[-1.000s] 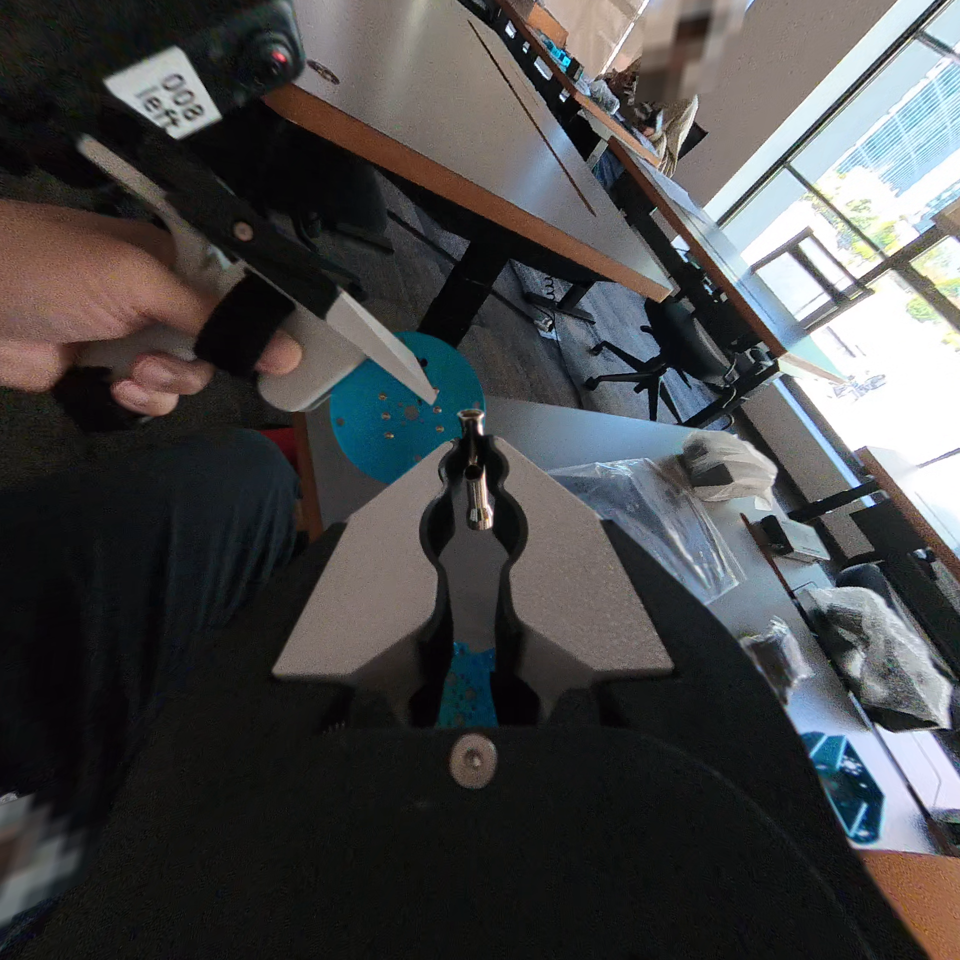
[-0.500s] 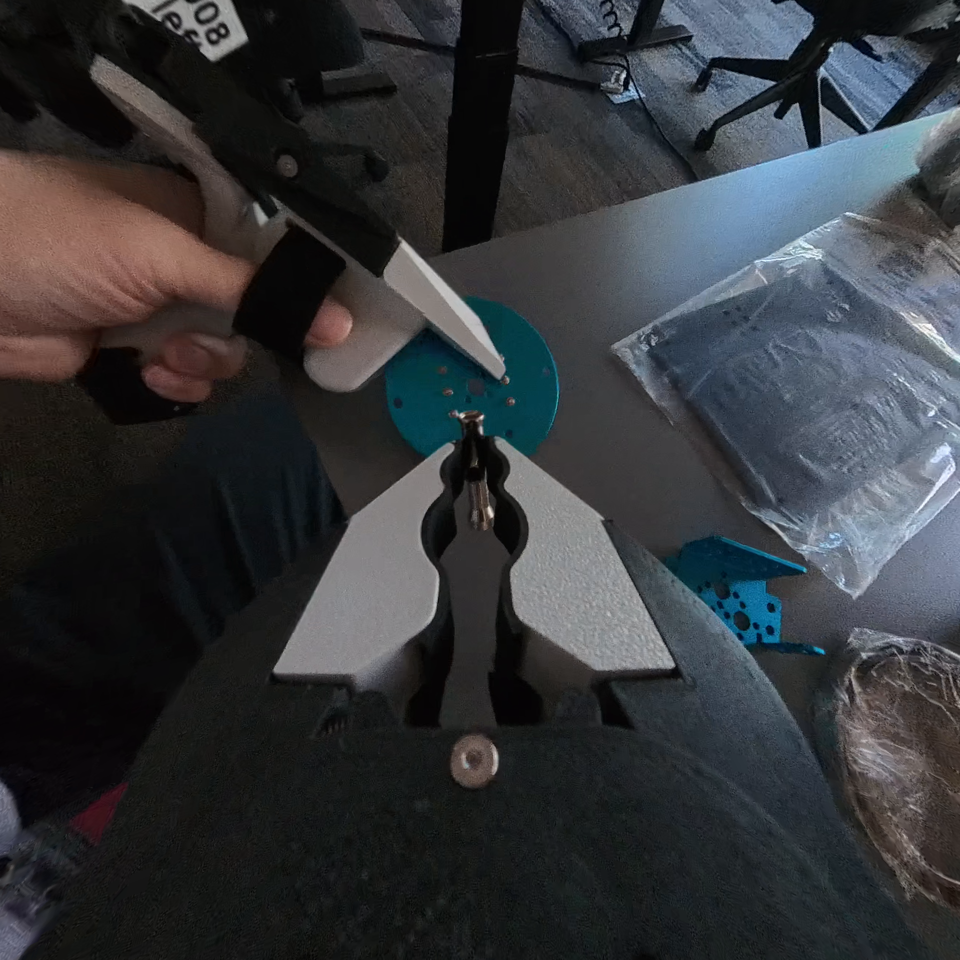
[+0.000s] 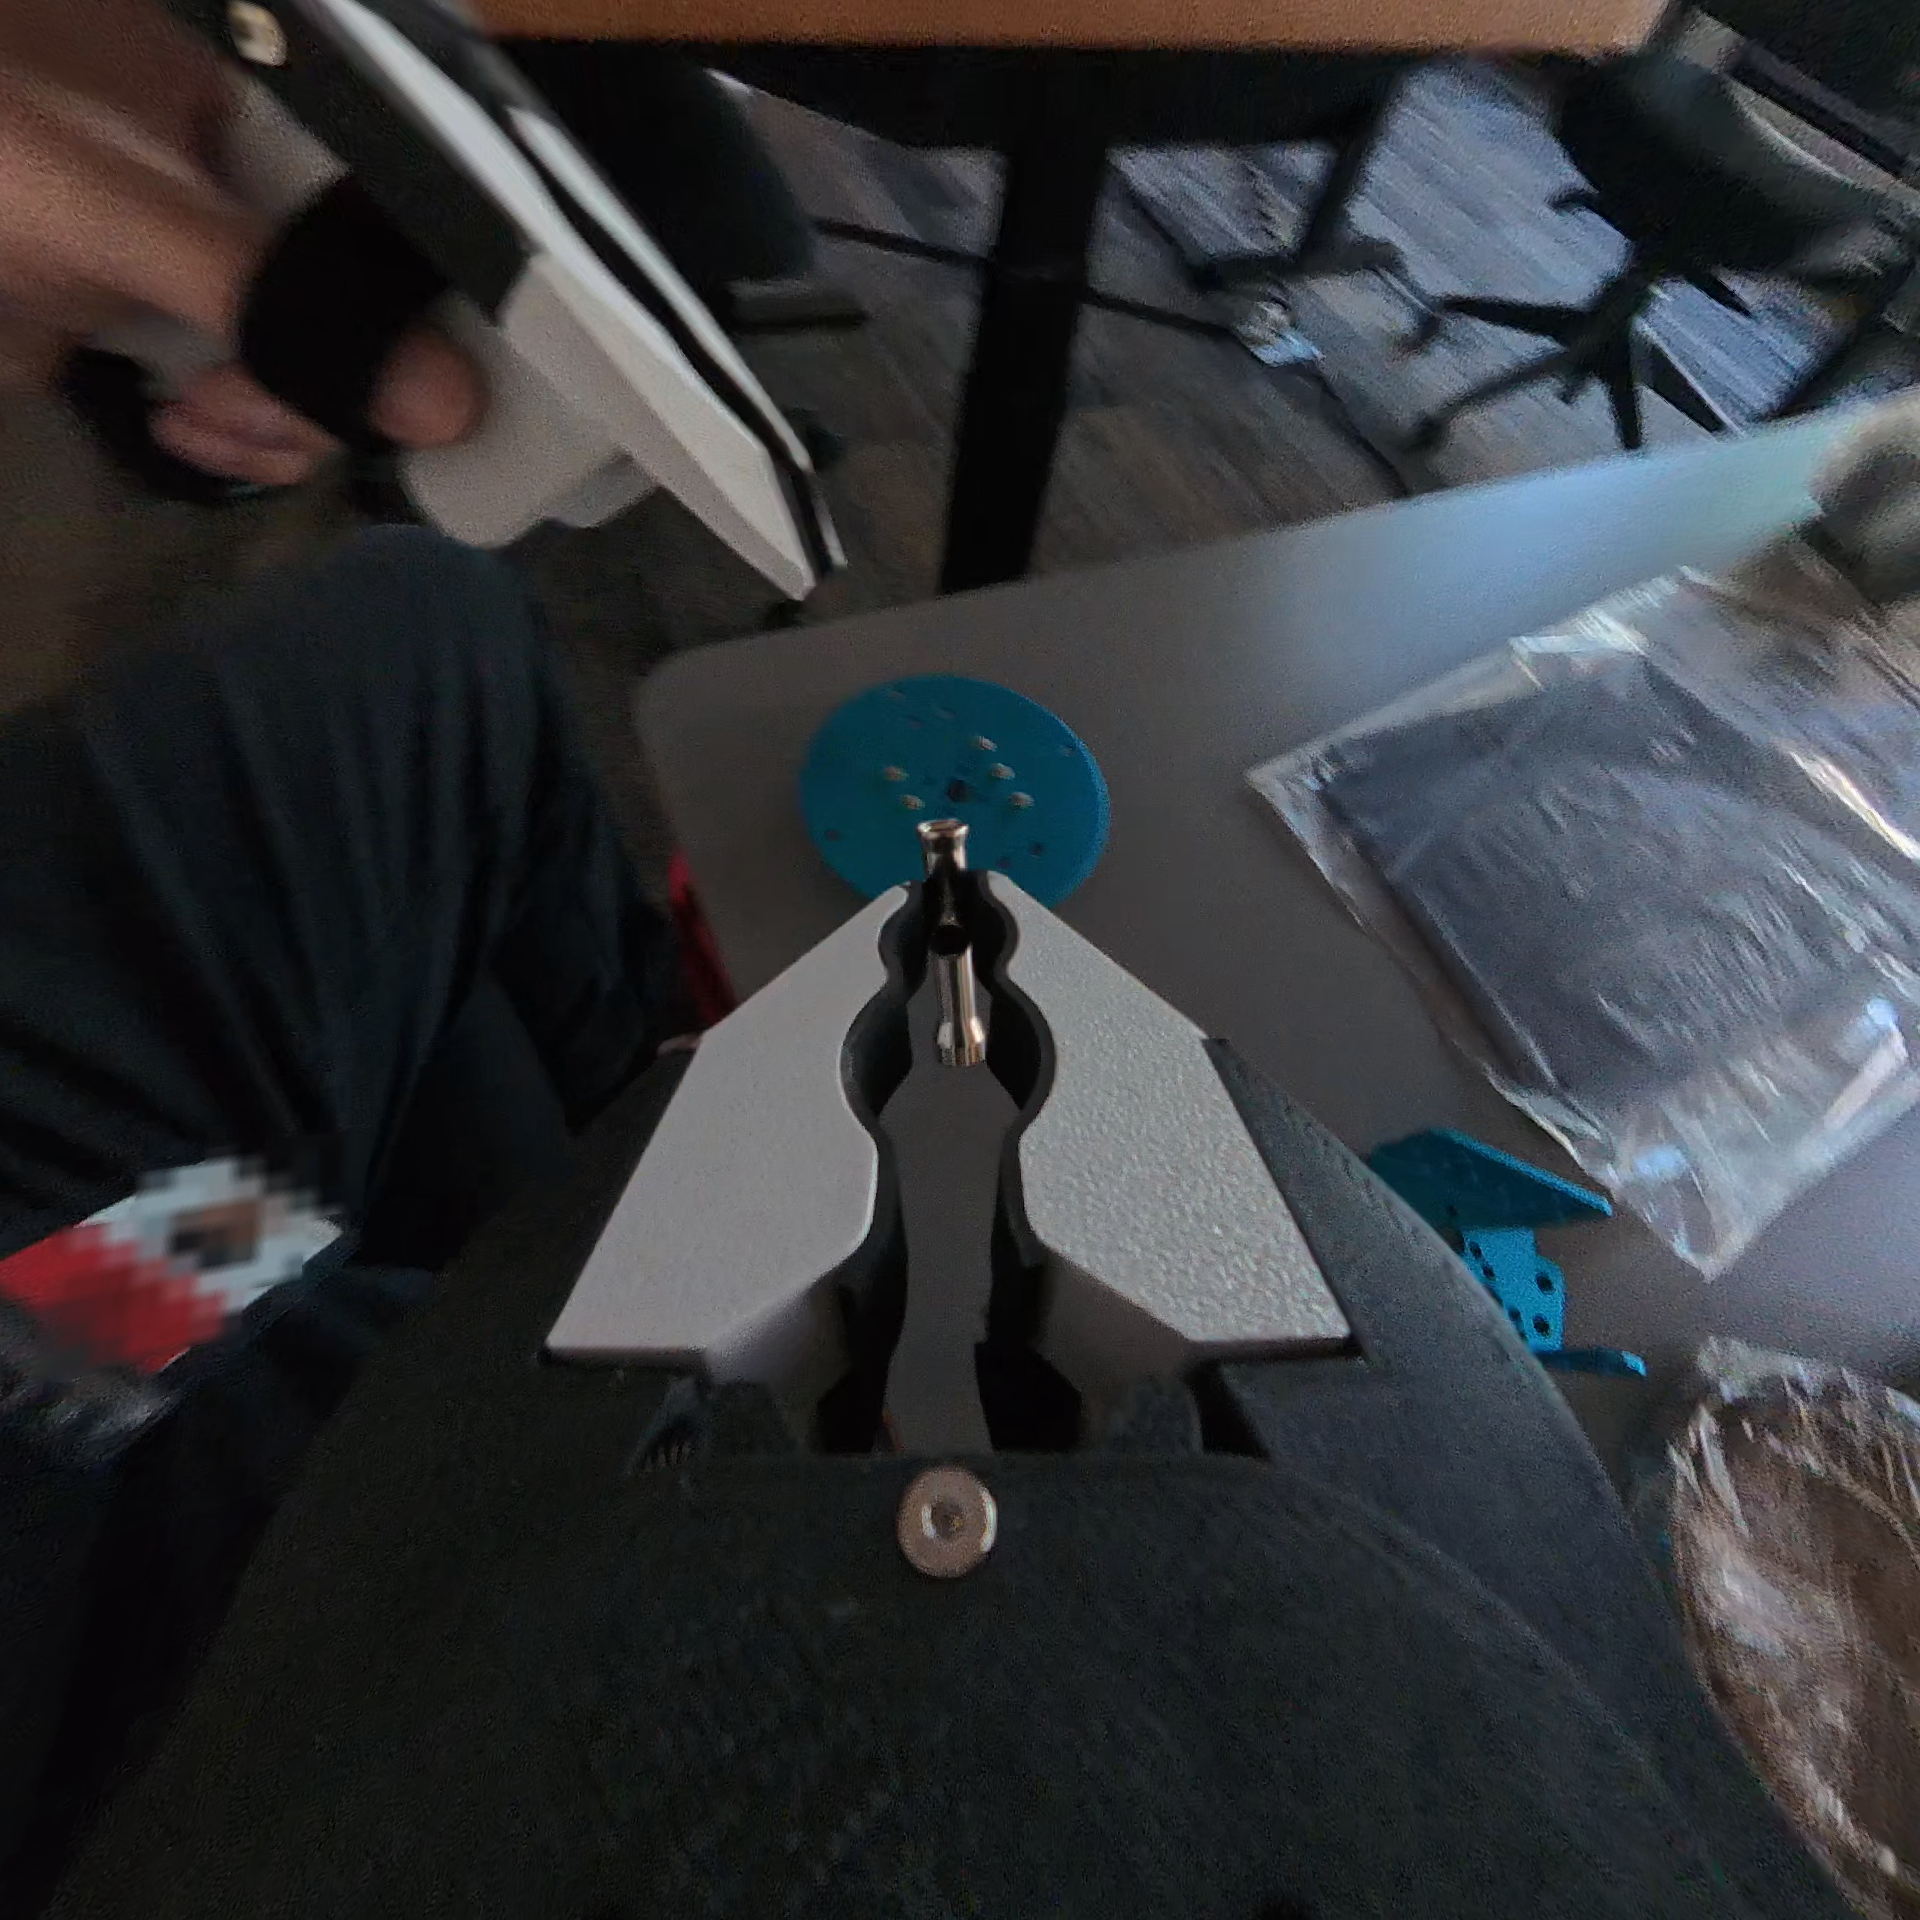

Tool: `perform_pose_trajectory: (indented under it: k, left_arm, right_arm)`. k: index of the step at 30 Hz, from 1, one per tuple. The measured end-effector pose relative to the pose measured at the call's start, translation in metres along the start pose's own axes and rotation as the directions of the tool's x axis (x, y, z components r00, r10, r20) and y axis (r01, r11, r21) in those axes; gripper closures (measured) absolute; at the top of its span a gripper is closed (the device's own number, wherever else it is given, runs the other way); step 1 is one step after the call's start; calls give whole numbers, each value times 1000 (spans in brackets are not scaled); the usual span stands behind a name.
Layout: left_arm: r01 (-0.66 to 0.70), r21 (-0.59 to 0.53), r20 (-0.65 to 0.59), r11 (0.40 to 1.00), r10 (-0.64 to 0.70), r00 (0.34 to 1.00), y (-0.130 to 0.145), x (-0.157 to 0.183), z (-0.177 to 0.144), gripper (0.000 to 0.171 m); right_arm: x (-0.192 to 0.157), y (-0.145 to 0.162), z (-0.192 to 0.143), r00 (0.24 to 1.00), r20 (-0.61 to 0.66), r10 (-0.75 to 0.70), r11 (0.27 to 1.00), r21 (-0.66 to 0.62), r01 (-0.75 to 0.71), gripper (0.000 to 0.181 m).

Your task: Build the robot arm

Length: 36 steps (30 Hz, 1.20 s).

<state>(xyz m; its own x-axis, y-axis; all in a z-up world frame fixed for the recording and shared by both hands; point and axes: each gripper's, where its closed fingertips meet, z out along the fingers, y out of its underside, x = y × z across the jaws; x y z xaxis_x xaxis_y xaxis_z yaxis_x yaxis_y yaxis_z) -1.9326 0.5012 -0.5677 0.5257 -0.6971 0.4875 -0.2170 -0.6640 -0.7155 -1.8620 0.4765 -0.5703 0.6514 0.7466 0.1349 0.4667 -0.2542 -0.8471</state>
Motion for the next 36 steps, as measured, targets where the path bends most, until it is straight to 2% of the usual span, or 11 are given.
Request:
perform_pose_trajectory:
  k: [2, 4, 7, 8, 12, 16, 20, 22, 26, 30, 36]
  left_arm:
    - [-171, 27, -99, 985, 173, 980, -4, 30, -10, 146]
    - [-331, 104, -205, 938, 346, 915, -8, 68, -15, 143]
    - [-541, 122, -203, 832, 554, 807, -11, 81, -11, 144]
    - [-574, 116, -233, 811, 584, 778, -12, 82, -9, 148]
    - [-592, 102, -327, 800, 588, 739, -27, 82, 0, 152]
    - [-717, 11, -293, 697, 688, 664, -31, 67, 12, 148]
    - [-740, 13, -278, 672, 714, 643, -33, 64, 16, 154]
    - [-767, -48, -287, 639, 727, 624, -22, 55, 18, 164]
    - [-773, -24, -266, 634, 741, 616, -19, 52, 16, 165]
    - [-717, 31, -262, 696, 698, 666, -20, 54, 14, 165]
    - [-668, 103, -250, 737, 669, 700, -21, 45, 18, 165]
  right_arm:
    - [-17, -8, -11, 988, 147, -55, 998, 4, 55, 174]
    - [-17, -11, -12, 974, 221, -50, 995, -70, 67, 174]
    - [-23, -21, -9, 927, 359, -107, 982, -110, 156, 174]
    - [-21, -23, -7, 916, 380, -127, 974, -128, 189, 174]
    - [-10, -29, -1, 872, 447, -201, 935, -177, 307, 174]
    - [-3, -39, 5, 847, 479, -231, 914, -191, 357, 174]
    - [-4, -44, 10, 832, 490, -260, 898, -196, 395, 174]
    - [-7, -41, 12, 824, 498, -268, 887, -205, 413, 173]
    - [-11, -41, 15, 823, 499, -272, 882, -212, 420, 173]
    - [-12, -42, 15, 816, 499, -292, 867, -223, 447, 174]
    - [-7, -38, 23, 787, 532, -311, 848, -219, 483, 173]
